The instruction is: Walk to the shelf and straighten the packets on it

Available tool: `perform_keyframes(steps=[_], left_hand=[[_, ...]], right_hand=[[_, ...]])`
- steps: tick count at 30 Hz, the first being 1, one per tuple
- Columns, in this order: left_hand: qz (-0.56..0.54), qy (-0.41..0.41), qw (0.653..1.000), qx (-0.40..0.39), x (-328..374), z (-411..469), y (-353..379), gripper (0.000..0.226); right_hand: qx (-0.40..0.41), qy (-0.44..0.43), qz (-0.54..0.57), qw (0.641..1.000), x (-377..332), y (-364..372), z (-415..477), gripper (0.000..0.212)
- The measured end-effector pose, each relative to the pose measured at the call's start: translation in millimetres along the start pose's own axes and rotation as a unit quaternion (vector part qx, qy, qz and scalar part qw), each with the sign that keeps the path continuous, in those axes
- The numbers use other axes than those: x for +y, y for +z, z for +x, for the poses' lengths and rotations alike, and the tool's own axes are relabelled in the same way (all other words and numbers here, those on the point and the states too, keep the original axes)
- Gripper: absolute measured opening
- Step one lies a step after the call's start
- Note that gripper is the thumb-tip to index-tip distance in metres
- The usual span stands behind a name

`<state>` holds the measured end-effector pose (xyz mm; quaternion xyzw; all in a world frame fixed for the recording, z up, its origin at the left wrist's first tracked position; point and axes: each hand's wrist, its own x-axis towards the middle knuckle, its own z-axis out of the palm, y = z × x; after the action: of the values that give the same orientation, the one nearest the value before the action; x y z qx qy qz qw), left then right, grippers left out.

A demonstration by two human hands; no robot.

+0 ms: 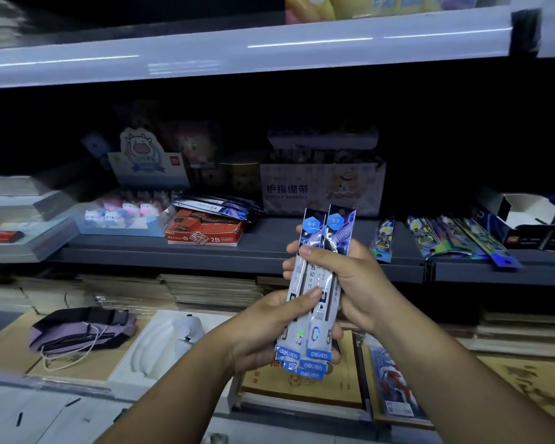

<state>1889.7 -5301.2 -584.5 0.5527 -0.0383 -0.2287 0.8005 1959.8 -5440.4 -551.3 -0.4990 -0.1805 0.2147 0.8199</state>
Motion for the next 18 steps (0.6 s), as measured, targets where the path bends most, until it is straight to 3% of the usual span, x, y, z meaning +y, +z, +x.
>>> perform_keyframes(steps=[4, 7, 9, 14, 18], left_hand=[[-0.02, -0.036, 0.996, -0.075, -3.6, 1.4, -8.8, 0.062], [0.016, -0.083, 0.989, -0.118, -1.6, -1.1, -10.3, 0.051], [0.044, -0.098, 0.989, -0.104, -1.0, -0.7, -7.1, 0.04], [0.105, -0.047, 0.993, -0.017, -4.0, 5.6, -6.4, 0.025], [0.128, -0.011, 0.991, 0.04, -3.4, 8.3, -3.6, 0.017]], right_hand=[[-0.013, -0.002, -0.012, 1.0, 0.8, 1.2, 1.4, 0.029], [-0.032, -0.001, -0.005, 0.999, 1.4, 2.9, 1.5, 0.028], [-0.038, -0.007, -0.01, 0.999, 1.8, 3.2, 1.1, 0.031], [-0.017, -0.02, -0.006, 1.0, 5.5, 5.7, 1.7, 0.038], [0.016, -0.044, -0.076, 0.996, 15.5, 9.3, 2.0, 0.021]])
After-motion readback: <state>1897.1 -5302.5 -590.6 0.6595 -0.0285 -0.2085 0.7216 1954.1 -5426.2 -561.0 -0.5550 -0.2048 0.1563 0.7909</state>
